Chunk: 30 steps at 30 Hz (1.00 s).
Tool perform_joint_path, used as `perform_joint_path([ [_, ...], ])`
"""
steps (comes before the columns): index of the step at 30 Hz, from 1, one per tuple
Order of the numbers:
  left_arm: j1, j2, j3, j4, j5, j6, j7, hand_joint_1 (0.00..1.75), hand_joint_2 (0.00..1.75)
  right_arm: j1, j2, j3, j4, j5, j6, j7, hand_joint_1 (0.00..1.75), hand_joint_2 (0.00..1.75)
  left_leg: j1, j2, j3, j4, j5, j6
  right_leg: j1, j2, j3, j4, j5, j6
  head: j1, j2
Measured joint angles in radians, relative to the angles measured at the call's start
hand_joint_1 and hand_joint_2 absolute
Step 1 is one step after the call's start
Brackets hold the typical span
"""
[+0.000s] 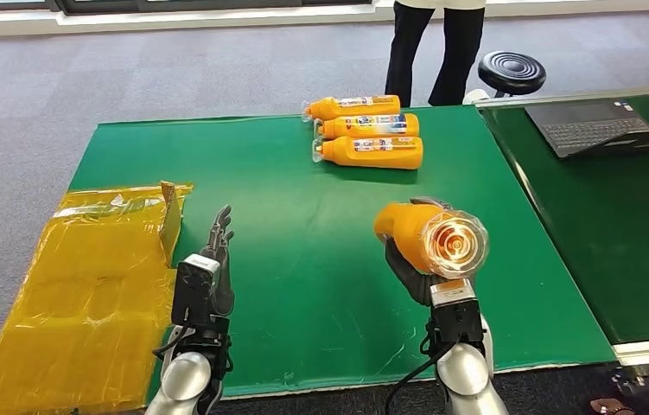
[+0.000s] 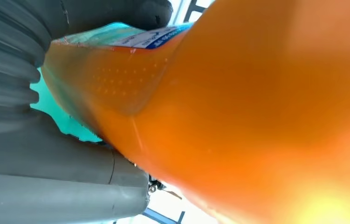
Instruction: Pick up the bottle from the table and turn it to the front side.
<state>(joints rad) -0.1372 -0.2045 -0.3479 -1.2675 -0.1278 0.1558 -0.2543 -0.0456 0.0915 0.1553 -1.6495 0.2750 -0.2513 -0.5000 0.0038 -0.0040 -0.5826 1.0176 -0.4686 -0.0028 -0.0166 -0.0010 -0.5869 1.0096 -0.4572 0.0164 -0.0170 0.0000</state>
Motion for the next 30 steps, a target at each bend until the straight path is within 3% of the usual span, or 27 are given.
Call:
perform_joint_path([
  [7,-0.016,0.0,-0.022,0.032,0.006,-0.011,0.001,0.0,0.0,-0.015,0.0,0.014,0.011,0.003,-0.002,-0.004,1.75,1.75,0.0,0.0,-0.001,0.0,0.0,0.0,0.0,0.0,-0.001,0.0,0.0,0.0,0.0,0.0],
  [13,-0.052,0.002,-0.044,0.069,0.077,-0.12,0.017,0.0,0.0,-0.075,0.0,0.06,0.031,0.044,-0.015,-0.007,1.75,1.75,0.0,0.0,-0.001,0.0,0.001,0.0,0.0,0.0,-0.001,0.0,0.0,0.0,0.0,0.0],
  [17,-0.078,0.006,-0.057,0.097,0.09,-0.162,0.016,0.0,1.75,-0.12,0.0,0.087,0.041,0.097,-0.021,0.035,1.75,1.75,0.0,0.0,-0.001,0.0,0.001,-0.001,0.0,0.0,-0.001,0.0,0.001,0.0,0.0,0.0],
  [21,-0.122,0.008,-0.085,0.122,0.053,-0.167,0.003,0.0,1.75,-0.194,-0.004,0.11,0.06,0.086,0.023,0.104,1.75,1.75,0.0,0.0,-0.002,0.0,0.002,-0.001,0.0,0.0,-0.002,0.0,0.001,0.0,0.0,0.0],
  [26,-0.166,0.006,-0.117,0.155,0.067,-0.169,0.018,0.0,1.75,-0.257,-0.006,0.119,0.136,-0.291,0.217,0.179,1.75,1.75,0.0,-0.001,-0.001,0.0,0.002,-0.001,0.0,0.0,-0.001,0.0,0.001,0.0,0.0,0.0],
  [30,-0.168,0.007,-0.121,0.167,0.081,-0.168,0.015,0.0,1.75,-0.272,-0.001,0.119,0.216,-0.489,0.303,0.232,1.75,1.75,0.0,-0.001,-0.002,0.0,0.002,-0.001,0.0,0.0,-0.002,0.0,0.001,0.0,0.0,0.0],
])
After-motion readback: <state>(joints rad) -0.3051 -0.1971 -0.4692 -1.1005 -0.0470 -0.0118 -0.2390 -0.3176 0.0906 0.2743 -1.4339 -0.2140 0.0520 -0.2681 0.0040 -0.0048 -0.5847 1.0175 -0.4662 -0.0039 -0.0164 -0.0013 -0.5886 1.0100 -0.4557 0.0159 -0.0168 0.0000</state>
